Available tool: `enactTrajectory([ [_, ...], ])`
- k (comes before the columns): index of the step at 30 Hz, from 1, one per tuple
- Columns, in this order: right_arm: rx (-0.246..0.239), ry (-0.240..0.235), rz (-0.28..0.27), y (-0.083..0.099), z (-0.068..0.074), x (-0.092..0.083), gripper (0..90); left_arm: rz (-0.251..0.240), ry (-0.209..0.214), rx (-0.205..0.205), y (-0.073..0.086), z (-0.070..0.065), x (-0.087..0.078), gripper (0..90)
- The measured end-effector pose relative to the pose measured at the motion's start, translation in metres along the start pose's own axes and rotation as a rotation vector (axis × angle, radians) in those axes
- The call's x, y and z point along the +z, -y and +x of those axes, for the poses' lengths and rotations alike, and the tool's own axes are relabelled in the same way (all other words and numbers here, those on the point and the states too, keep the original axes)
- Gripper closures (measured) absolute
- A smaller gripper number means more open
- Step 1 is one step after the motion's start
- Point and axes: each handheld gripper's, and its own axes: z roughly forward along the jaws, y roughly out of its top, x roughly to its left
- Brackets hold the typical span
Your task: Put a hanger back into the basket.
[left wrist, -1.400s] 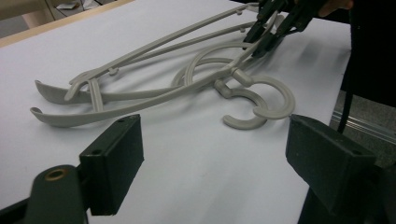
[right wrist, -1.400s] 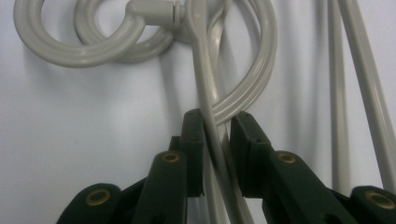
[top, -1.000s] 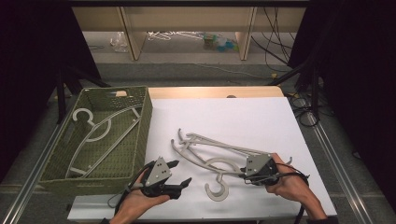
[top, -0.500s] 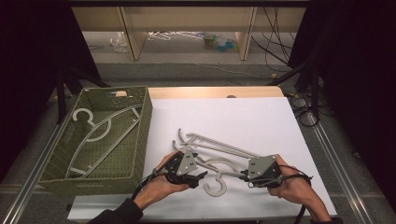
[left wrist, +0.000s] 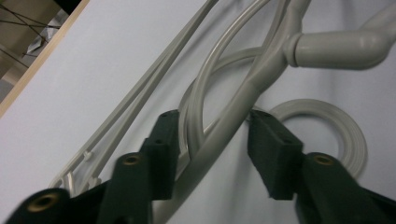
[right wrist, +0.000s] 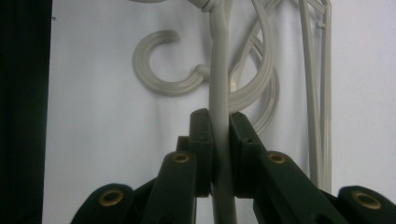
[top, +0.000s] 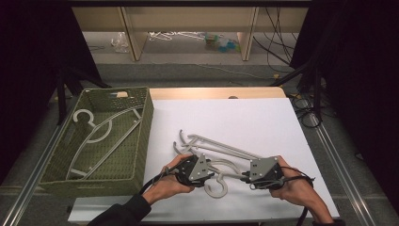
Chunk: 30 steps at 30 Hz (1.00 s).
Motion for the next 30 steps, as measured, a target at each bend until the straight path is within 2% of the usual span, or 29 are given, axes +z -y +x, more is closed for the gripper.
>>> enactTrajectory([
  [1, -0.004, 0.008, -0.004, 0.0, 0.0, 0.0, 81.9, 0.006, 0.006, 0.015, -0.001, 0.001, 0.0, 61.3],
  [3, -0.009, 0.008, -0.003, 0.0, -0.001, -0.001, 81.9, 0.008, 0.003, 0.071, -0.003, 0.004, -0.001, 64.0],
  [4, -0.007, 0.01, -0.004, 0.0, -0.001, -0.002, 81.8, 0.011, 0.011, 0.074, -0.004, 0.004, -0.001, 64.8],
  [6, -0.005, 0.012, -0.008, 0.0, -0.001, -0.002, 81.7, 0.019, 0.014, 0.127, -0.007, 0.007, -0.003, 66.3],
  [7, -0.005, 0.012, -0.008, 0.0, -0.001, -0.002, 81.7, 0.019, 0.014, 0.127, -0.007, 0.007, -0.003, 67.7],
  [9, 0.009, 0.033, -0.03, 0.001, -0.005, -0.003, 80.2, 0.019, -0.004, 0.173, -0.011, 0.011, -0.006, 68.7],
  [11, 0.028, 0.061, -0.038, 0.001, -0.006, -0.004, 79.1, 0.01, -0.021, 0.189, -0.014, 0.013, -0.007, 69.2],
  [13, 0.046, 0.101, -0.043, 0.002, -0.008, -0.004, 74.9, 0.01, -0.035, 0.224, -0.019, 0.016, -0.009, 71.0],
  [15, 0.053, 0.134, -0.047, 0.002, -0.01, -0.004, 71.4, 0.001, -0.045, 0.236, -0.022, 0.018, -0.011, 72.4],
  [16, 0.075, 0.147, -0.051, 0.003, -0.01, -0.005, 67.0, 0.0, -0.047, 0.239, -0.025, 0.02, -0.013, 73.6],
  [17, 0.089, 0.188, -0.08, 0.003, -0.012, -0.006, 62.3, 0.006, -0.05, 0.249, -0.028, 0.023, -0.015, 74.9],
  [19, 0.121, 0.233, -0.111, 0.002, -0.014, -0.01, 57.7, 0.014, -0.048, 0.23, -0.03, 0.029, -0.016, 76.8],
  [20, 0.121, 0.233, -0.111, 0.002, -0.014, -0.01, 57.7, 0.014, -0.048, 0.23, -0.03, 0.029, -0.016, 77.1],
  [21, 0.183, 0.282, -0.165, 0.002, -0.017, -0.019, 55.3, 0.019, -0.037, 0.168, -0.03, 0.035, -0.017, 77.2],
  [24, 0.238, 0.297, -0.221, 0.002, -0.019, -0.025, 51.8, 0.03, -0.003, 0.065, -0.029, 0.041, -0.017, 77.5],
  [25, 0.256, 0.298, -0.222, 0.003, -0.019, -0.025, 51.4, 0.033, 0.003, 0.019, -0.029, 0.043, -0.018, 77.3],
  [26, 0.254, 0.307, -0.221, 0.003, -0.019, -0.025, 51.1, 0.035, 0.018, -0.026, -0.03, 0.045, -0.019, 77.3],
  [27, 0.266, 0.31, -0.222, 0.004, -0.019, -0.024, 50.6, 0.035, 0.021, -0.059, -0.03, 0.046, -0.021, 77.5],
  [28, 0.266, 0.31, -0.222, 0.004, -0.019, -0.024, 50.6, 0.035, 0.021, -0.059, -0.03, 0.046, -0.021, 78.3],
  [30, 0.279, 0.298, -0.227, 0.004, -0.018, -0.023, 50.4, 0.039, 0.018, -0.16, -0.03, 0.051, -0.026, 78.9],
])
